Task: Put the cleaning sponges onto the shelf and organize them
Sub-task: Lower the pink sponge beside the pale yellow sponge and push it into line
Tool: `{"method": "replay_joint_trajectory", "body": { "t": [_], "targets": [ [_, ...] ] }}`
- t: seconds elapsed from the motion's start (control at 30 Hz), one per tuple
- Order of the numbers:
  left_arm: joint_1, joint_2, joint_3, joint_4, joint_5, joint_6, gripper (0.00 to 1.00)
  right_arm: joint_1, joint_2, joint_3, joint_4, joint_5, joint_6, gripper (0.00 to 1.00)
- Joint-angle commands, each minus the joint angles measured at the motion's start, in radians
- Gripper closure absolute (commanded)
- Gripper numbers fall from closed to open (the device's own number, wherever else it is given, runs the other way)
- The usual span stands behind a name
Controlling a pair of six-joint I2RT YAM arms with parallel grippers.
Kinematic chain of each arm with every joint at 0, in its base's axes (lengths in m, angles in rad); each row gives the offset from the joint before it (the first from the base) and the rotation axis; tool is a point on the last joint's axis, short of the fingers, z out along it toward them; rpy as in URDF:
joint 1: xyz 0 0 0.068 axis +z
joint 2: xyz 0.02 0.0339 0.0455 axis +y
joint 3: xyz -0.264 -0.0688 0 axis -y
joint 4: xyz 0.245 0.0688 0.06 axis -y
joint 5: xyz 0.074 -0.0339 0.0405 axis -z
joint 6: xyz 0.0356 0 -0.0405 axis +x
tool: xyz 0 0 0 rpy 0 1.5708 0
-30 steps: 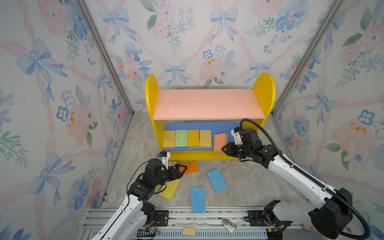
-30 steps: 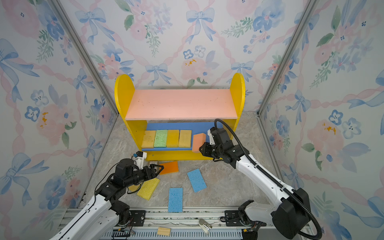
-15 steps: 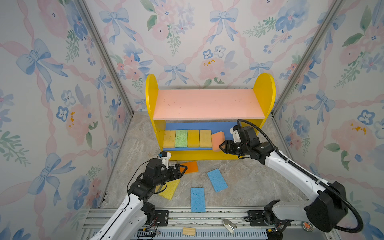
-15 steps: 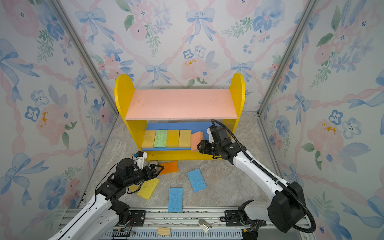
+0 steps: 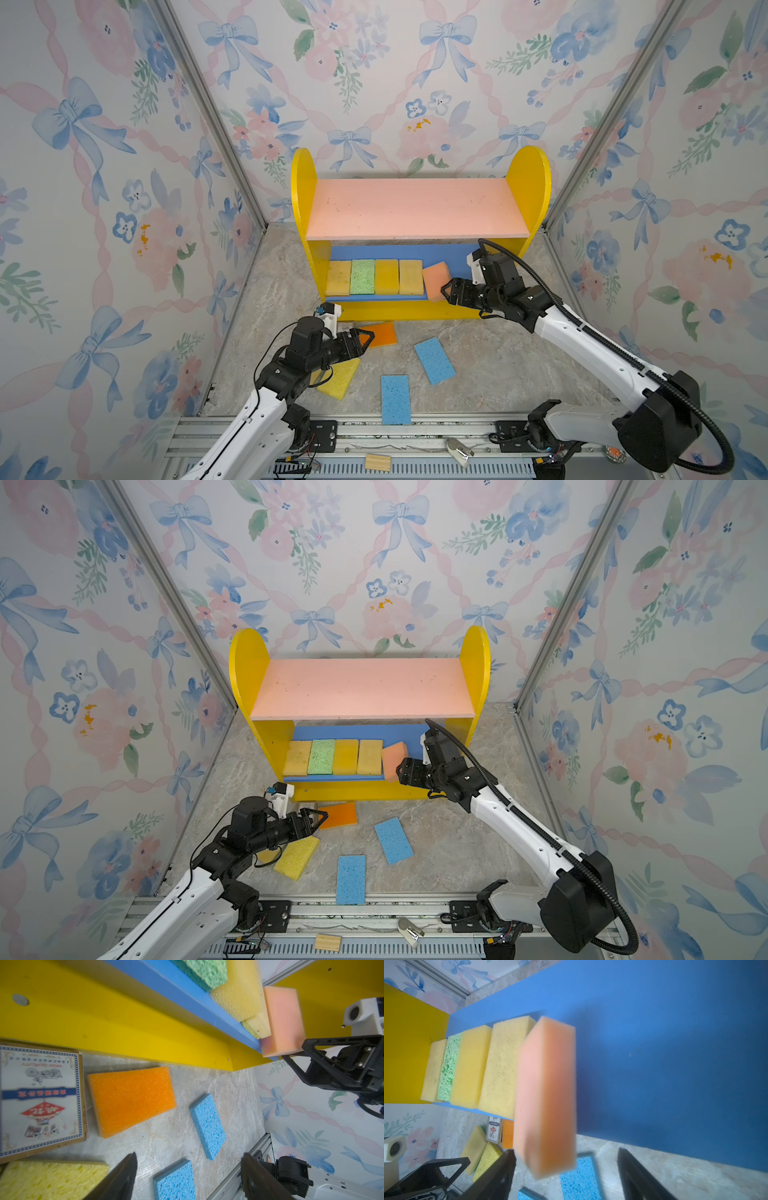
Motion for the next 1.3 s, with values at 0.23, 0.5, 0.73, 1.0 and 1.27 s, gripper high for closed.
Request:
{"method": "replay_joint_trajectory", "body": {
  "t": [0.23,0.5,0.73,1.0,1.27],
  "targets": [
    [0.008,-0.004,0.022,-0.008,0.021,0.023,0.20,0.000,-0.109,-0.034,-0.013,0.001,0.072,0.25],
    [0.009,-0.006,0.023,-0.008,0.029,0.024,0.20,0.011,-0.108,-0.085,0.002,0.008,0.105,0.29],
    [0.010,-0.006,0.023,-0.008,0.030,0.026,0.19,0.005,-0.022,-0.057,0.037,0.022,0.076,0.45],
    [0.012,-0.001,0.024,-0.006,0.035,0.027,0.19,0.005,0.041,-0.032,0.072,0.020,0.073,0.52],
    [0.020,0.009,0.024,-0.006,0.040,0.031,0.19,0.016,0.080,-0.012,0.096,0.004,0.077,0.53]
  ]
}}
